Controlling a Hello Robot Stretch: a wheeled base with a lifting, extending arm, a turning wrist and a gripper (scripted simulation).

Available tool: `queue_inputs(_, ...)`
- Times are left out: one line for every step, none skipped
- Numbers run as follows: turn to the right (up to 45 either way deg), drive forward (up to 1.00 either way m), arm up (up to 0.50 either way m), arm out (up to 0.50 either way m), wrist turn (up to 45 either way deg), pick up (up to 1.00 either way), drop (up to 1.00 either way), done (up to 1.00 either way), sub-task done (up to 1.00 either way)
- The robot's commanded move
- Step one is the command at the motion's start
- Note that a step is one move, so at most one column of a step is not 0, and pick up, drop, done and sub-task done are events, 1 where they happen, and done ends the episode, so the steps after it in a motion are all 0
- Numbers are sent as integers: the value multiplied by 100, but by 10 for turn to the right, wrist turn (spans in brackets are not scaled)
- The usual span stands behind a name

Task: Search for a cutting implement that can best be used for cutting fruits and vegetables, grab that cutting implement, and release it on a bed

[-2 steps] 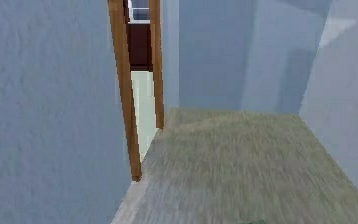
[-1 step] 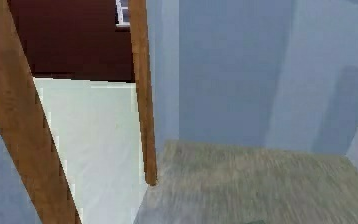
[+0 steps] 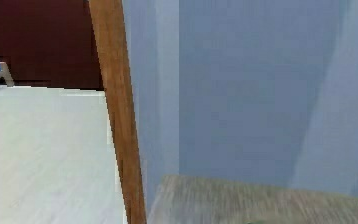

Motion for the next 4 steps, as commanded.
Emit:
queue_inputs(-180, 0, 0, 0, 0, 0, 0, 0, 0)
queue_inputs(0, 40, 0, 0, 0, 0, 0, 0, 0)
queue_inputs(-450, 0, 0, 0, 0, 0, 0, 0, 0)
queue_inputs(0, 100, 0, 0, 0, 0, 0, 0, 0)
